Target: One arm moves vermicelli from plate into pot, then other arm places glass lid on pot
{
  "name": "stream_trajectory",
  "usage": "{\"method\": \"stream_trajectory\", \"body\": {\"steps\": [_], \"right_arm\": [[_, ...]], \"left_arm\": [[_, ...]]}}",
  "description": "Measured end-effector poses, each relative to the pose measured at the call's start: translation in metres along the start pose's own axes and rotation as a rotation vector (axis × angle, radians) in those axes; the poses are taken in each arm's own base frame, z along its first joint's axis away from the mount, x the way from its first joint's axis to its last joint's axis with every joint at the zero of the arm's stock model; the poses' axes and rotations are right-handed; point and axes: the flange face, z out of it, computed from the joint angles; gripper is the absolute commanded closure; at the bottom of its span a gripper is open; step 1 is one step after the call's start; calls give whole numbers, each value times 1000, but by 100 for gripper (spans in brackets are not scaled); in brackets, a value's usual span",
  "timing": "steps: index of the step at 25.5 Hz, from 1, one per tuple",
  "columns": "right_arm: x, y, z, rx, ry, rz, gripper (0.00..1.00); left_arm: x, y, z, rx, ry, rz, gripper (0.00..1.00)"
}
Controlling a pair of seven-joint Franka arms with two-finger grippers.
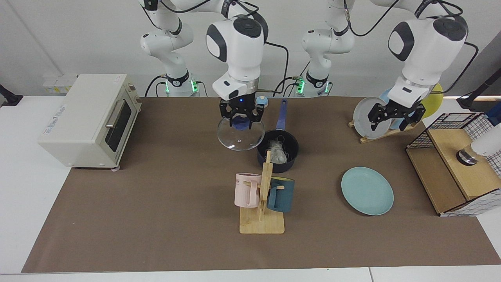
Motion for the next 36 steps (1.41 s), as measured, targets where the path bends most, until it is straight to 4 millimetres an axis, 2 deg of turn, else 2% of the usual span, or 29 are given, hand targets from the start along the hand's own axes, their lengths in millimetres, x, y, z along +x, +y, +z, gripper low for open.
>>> {"method": "stream_trajectory", "body": {"steps": [3,5,8,12,23,36], "right_arm": [[-24,-42,26,-1,26,-3,100],[-32,-61,43,4,35,-1,100],[-35,-85,67,5,44,5,100],[-31,-104,82,9,49,8,100],[-35,-120,88,28,63,-10,100],[-36,-120,90,23,60,-11,100]], "left_arm": [[-12,1,-25,-4,1,-5,0],[-19,2,-36,-6,4,-9,0],[-26,2,-46,-8,7,-10,0],[-26,3,-45,-8,7,-12,0],[-16,7,-38,-6,4,-30,0],[-9,12,-36,-7,9,-47,0]]}}
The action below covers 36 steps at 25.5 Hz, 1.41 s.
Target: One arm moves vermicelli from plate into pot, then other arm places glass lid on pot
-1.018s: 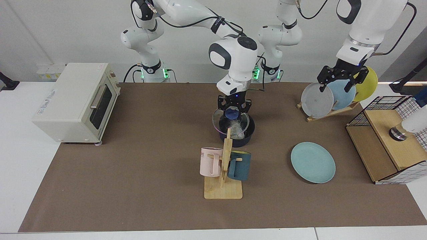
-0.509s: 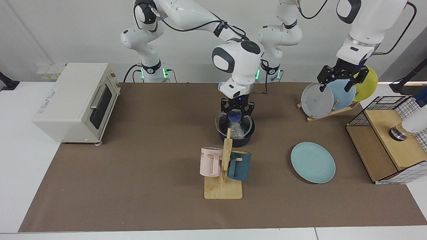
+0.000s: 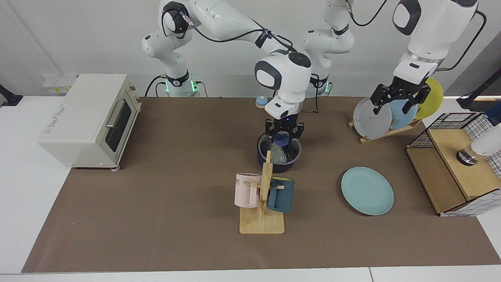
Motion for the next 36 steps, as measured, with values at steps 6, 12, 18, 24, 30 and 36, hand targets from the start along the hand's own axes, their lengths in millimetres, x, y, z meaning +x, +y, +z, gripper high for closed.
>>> {"method": "stream_trajectory", "body": {"steps": [6,12,18,24,30,36], "right_arm": [[-3,4,3,-9,-7,-1,100],[-4,5,3,-12,-9,-2,100],[-4,5,3,-12,-9,-2,22],[1,8,2,-6,-10,11,1],[27,22,-14,26,16,59,1],[74,62,-56,67,62,141,1]], "left_arm": [[0,5,0,-1,-1,9,0],[0,8,0,-1,-1,11,0],[0,5,0,-1,-1,6,0],[0,9,0,-1,-1,12,0],[0,7,0,-1,-1,9,0],[0,7,0,-1,-1,9,0]]}}
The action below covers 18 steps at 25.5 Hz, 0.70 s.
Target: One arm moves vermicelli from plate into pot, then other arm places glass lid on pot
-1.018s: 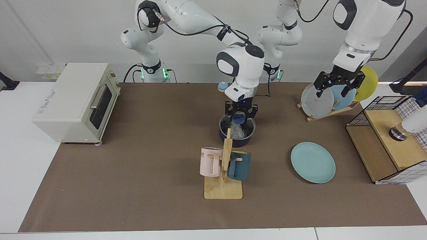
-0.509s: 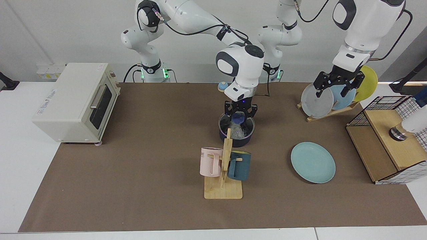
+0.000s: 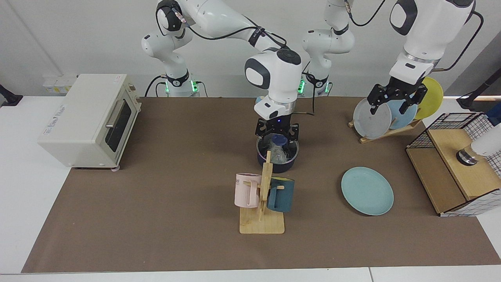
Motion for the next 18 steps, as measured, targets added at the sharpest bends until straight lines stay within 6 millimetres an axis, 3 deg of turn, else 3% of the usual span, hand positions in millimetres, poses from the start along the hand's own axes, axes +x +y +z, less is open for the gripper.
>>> {"method": "stream_trajectory", "body": {"steps": [4,11,14,18], "right_arm": [[41,41,-45,9,23,12,1],[98,150,-129,-47,8,-55,1],[113,194,-150,-70,-16,-68,1],[121,238,-163,-109,-64,-83,1]], "left_arm": [[0,0,0,0,0,0,0],[0,0,0,0,0,0,0],[0,0,0,0,0,0,0],[0,0,0,0,0,0,0]]}}
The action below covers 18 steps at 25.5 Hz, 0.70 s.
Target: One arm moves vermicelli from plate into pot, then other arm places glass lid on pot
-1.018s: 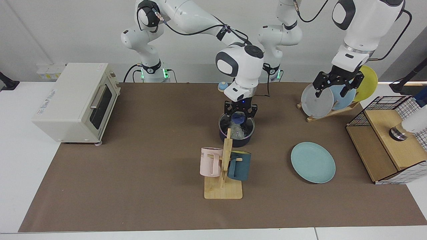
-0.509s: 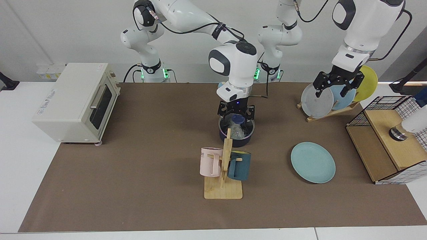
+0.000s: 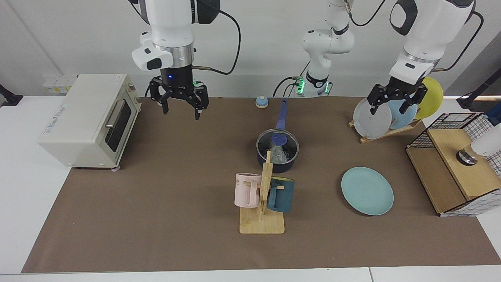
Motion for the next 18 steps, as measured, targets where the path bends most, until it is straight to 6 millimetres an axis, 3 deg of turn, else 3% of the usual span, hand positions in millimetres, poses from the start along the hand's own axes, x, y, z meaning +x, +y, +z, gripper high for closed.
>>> {"method": "stream_trajectory", "body": {"steps": [11,18], "right_arm": [[5,101,16,-50,-85,-66,1],[15,140,27,-58,-110,-77,1]], "left_arm": [[0,0,0,0,0,0,0],[0,0,0,0,0,0,0]]}}
